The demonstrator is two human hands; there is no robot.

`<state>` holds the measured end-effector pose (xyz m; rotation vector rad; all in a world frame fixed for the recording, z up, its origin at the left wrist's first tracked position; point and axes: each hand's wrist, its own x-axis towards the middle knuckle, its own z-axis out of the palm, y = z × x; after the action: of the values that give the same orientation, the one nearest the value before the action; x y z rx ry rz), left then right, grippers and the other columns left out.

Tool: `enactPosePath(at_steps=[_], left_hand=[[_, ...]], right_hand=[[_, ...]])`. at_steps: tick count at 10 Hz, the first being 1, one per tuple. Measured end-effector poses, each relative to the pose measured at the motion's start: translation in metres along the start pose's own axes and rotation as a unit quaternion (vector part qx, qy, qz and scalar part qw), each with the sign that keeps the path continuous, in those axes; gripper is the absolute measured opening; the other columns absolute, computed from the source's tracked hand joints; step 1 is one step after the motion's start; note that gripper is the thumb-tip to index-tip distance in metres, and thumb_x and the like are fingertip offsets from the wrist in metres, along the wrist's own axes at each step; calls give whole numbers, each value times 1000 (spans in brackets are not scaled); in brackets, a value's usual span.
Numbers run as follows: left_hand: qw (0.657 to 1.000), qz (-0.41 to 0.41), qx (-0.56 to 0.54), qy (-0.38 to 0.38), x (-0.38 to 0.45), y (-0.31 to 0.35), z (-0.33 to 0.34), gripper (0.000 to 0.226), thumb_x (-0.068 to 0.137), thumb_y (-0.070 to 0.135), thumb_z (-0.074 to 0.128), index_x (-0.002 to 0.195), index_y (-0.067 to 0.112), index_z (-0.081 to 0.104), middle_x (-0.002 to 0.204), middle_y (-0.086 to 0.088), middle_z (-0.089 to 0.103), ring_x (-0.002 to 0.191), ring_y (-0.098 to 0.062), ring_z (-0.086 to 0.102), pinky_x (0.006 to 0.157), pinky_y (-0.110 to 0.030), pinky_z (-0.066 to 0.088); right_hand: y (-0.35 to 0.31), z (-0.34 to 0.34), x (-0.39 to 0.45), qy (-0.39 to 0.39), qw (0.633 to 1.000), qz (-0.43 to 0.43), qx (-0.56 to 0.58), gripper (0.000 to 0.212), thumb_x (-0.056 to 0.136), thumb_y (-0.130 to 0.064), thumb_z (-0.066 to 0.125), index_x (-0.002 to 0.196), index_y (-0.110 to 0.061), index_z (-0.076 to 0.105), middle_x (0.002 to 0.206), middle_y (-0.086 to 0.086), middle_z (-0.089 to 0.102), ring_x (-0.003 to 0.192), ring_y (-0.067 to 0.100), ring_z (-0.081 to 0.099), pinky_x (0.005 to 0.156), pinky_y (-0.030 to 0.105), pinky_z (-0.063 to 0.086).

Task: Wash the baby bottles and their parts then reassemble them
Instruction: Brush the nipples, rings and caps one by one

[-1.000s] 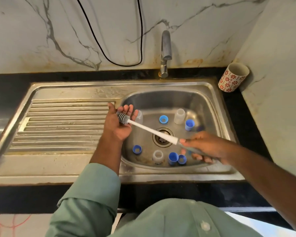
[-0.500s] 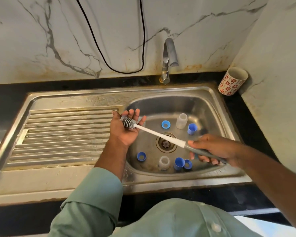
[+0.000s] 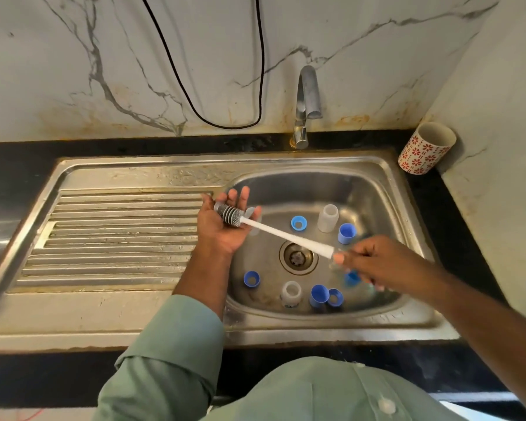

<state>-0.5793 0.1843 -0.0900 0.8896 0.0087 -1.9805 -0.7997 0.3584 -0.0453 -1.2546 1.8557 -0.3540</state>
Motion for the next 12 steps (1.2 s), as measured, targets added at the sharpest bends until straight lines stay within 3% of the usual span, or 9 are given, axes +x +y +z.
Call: enactPosePath(at_steps=[1, 3, 5, 7, 8, 9, 10, 11, 12], left_hand=[[996, 12, -13, 93, 7, -1, -3, 60, 104, 56, 17, 72, 20, 52, 64, 2, 68, 81, -18, 68, 100, -38, 39], [1000, 27, 4, -2, -9, 1, 7, 63, 105, 52, 24, 69, 15, 61, 70, 0, 70, 83, -21, 73, 104, -50, 40], [993, 57, -11, 105, 1, 1, 10, 55, 107, 49, 15, 94, 17, 58, 69, -4, 73, 87, -23, 67, 107, -42, 34], [996, 84, -7, 14, -11, 9, 15, 46, 106, 49, 25, 106, 18, 59, 91, -4, 77, 100, -25, 68, 110, -53, 36], [996, 79, 4, 35, -11, 8, 16, 49, 106, 50, 23, 102, 18, 61, 86, -1, 76, 97, -22, 68, 109, -51, 34], [997, 60, 23, 52, -5, 6, 12, 51, 104, 53, 26, 79, 20, 56, 68, 4, 69, 80, -15, 68, 105, -44, 33], [994, 44, 96, -1, -7, 5, 12, 43, 99, 45, 49, 64, 21, 51, 62, 5, 62, 78, -13, 67, 92, -42, 40], [984, 21, 172, -45, -11, 3, 15, 32, 92, 27, 60, 61, 18, 56, 65, 2, 64, 83, -15, 69, 91, -43, 45], [981, 30, 189, 11, 2, 0, 14, 33, 96, 15, 52, 63, 17, 47, 59, 1, 57, 72, -17, 64, 76, -37, 48]], right_hand=[[2, 0, 4, 286, 828, -235, -421, 29, 81, -42, 69, 95, -17, 72, 70, 0, 64, 57, 16, 55, 50, 29, 47], [-4, -21, 17, -147, 969, 96, 174, 54, 81, -62, 55, 77, -8, 65, 53, -1, 49, 42, 11, 39, 42, 21, 34], [13, -13, 31, 214, 883, -203, -364, 47, 88, -56, 49, 96, -16, 72, 75, 1, 68, 63, 19, 60, 55, 29, 50], [0, -9, 28, -205, 944, 98, 238, 57, 78, -60, 57, 84, -5, 70, 54, 3, 49, 42, 12, 41, 42, 22, 35], [15, -4, 40, -36, 995, -95, -18, 51, 79, -62, 59, 84, -13, 70, 60, -1, 56, 51, 15, 49, 50, 26, 42], [26, 2, 43, 247, 880, -219, -343, 35, 82, -54, 64, 94, -23, 73, 68, -4, 65, 60, 18, 60, 50, 24, 41], [14, -5, 31, -21, 994, -20, 105, 43, 77, -61, 63, 78, -19, 70, 56, -3, 55, 47, 14, 48, 47, 25, 35], [17, -2, 28, -157, 960, 87, 213, 57, 74, -63, 58, 77, -7, 70, 56, 5, 49, 45, 14, 41, 45, 25, 35], [30, 8, 32, 149, 964, -86, -202, 35, 84, -60, 60, 81, -26, 68, 65, -5, 59, 55, 12, 54, 52, 26, 46]])
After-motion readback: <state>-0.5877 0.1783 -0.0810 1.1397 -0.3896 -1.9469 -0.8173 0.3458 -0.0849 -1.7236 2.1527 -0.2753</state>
